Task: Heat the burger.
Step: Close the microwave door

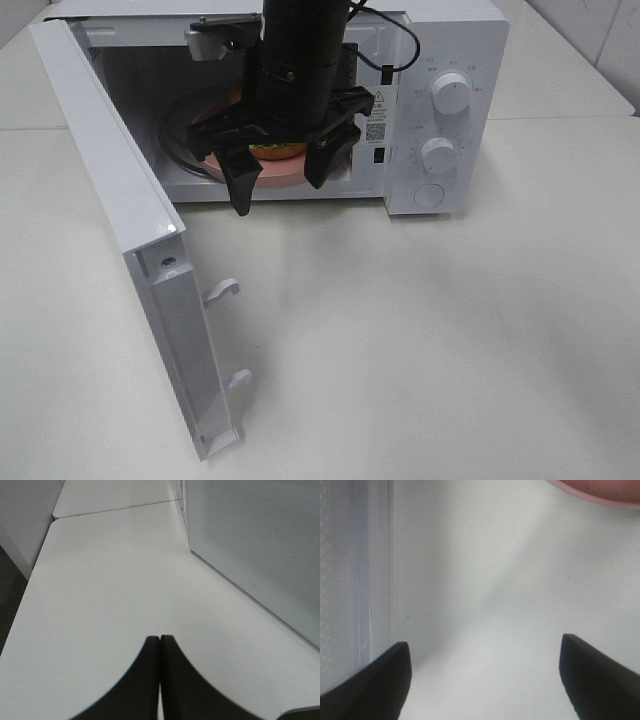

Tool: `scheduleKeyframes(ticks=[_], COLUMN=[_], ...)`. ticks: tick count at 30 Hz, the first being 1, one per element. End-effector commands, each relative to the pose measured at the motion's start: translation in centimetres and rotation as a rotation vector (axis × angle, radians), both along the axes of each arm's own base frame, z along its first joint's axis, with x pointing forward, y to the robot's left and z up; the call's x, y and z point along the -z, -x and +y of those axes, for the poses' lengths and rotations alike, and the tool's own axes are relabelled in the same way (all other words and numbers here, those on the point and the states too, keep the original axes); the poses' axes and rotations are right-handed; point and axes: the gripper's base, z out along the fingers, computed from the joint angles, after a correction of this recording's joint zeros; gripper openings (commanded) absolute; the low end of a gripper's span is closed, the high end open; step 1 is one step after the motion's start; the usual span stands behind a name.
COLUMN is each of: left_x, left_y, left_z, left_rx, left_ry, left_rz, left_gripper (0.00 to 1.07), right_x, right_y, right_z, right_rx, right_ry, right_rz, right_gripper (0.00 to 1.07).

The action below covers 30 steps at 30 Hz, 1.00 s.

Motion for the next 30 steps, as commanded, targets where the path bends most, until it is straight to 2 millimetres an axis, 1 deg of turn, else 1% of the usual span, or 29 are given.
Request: scheduleKeyframes(ticks=[1,2,3,4,5,6,7,8,9,11,13,14,15,16,17,18,19,20,21,22,23,24,25,26,27,28,30], left_x=[0.0,0.0,0.0,0.0,0.0,0.0,0.0,0.0,0.0,0.0,0.0,0.0,0.0,0.0,0.0,0.0,0.0,0.0,0.0,0.0,0.0,0.0,0.0,0.0,0.0,0.0,0.0], left_y=[0.3,0.3,0.3,0.3,0.3,0.3,0.3,0.3,0.3,0.3,0.3,0.3,0.3,0.3,0.3,0.3,0.3,0.3,0.3,0.3,0.3,0.3,0.3,0.3,0.3,0.3,0.3], left_z=[-0.1,-0.1,-0.1,-0.1,-0.1,-0.1,-0.1,-0.1,-0.1,-0.1,-0.1,-0.1,-0.1,-0.1,-0.1,-0.1,-0.1,-0.1,-0.1,-0.1,-0.1,-0.1,-0.1,-0.1,-0.1,-0.1,-0.1], left_rx=[0.002,0.002,0.002,0.002,0.002,0.002,0.002,0.002,0.002,0.002,0.002,0.002,0.002,0.002,0.002,0.002,0.002,0.002,0.002,0.002,0.002,0.002,0.002,0.002,0.002,0.002,0.002], left_ry=[0.007,0.007,0.007,0.007,0.007,0.007,0.007,0.007,0.007,0.007,0.007,0.007,0.007,0.007,0.007,0.007,0.007,0.007,0.007,0.007,0.007,0.007,0.007,0.007,0.007,0.007,0.007], left_rz=[-0.033,-0.033,-0.033,-0.033,-0.033,-0.033,-0.033,-0.033,-0.033,-0.033,-0.033,-0.033,-0.033,-0.033,-0.033,-0.033,-0.033,-0.033,-0.033,-0.033,-0.033,-0.033,-0.033,-0.033,-0.033,-0.033,-0.033], left_gripper=[0.0,0.0,0.0,0.0,0.0,0.0,0.0,0.0,0.0,0.0,0.0,0.0,0.0,0.0,0.0,0.0,0.0,0.0,0.0,0.0,0.0,0.0,0.0,0.0,0.0,0.0,0.0], right_x=[-1.0,-1.7,-1.7,-2.2,-2.2,-2.7,-2.7,-2.9,-3.3,-3.3,-4.2,-4.2,-4.6,-4.6,-5.1,-5.1,-5.7,-5.7,-6.1,-6.1,-6.5,-6.5,-7.0,-7.0,-7.6,-7.6,-8.0], right_y=[1.0,1.5,1.5,2.1,2.1,2.5,2.5,2.6,2.8,2.8,3.2,3.2,3.4,3.4,3.9,3.9,4.4,4.4,5.3,5.3,6.2,6.2,7.1,7.1,8.4,8.4,10.9], right_z=[-0.9,-1.8,-1.8,-2.7,-2.7,-3.8,-3.8,-4.5,-6.0,-6.0,-9.4,-9.4,-11.3,-11.3,-13.3,-13.3,-14.9,-14.9,-16.8,-16.8,-18.5,-18.5,-20.1,-20.1,-21.6,-21.6,-24.3], right_rx=[0.006,0.013,0.013,0.018,0.018,0.03,0.03,0.039,0.071,0.071,0.133,0.133,0.172,0.172,0.21,0.21,0.241,0.241,0.281,0.281,0.315,0.315,0.352,0.352,0.383,0.383,0.437], right_ry=[0.022,0.035,0.035,0.056,0.056,0.089,0.089,0.104,0.125,0.125,0.151,0.151,0.154,0.154,0.156,0.156,0.148,0.148,0.142,0.142,0.133,0.133,0.121,0.121,0.109,0.109,0.113], right_rz=[0.017,0.005,0.005,-0.01,-0.01,-0.029,-0.029,-0.04,-0.051,-0.051,-0.056,-0.056,-0.052,-0.052,-0.048,-0.048,-0.056,-0.056,-0.064,-0.064,-0.076,-0.076,-0.093,-0.093,-0.119,-0.119,-0.159], right_gripper=[0.76,0.76,0.76,0.76,0.76,0.76,0.76,0.76,0.76,0.76,0.76,0.76,0.76,0.76,0.76,0.76,0.76,0.76,0.76,0.76,0.76,0.76,0.76,0.76,0.76,0.76,0.76])
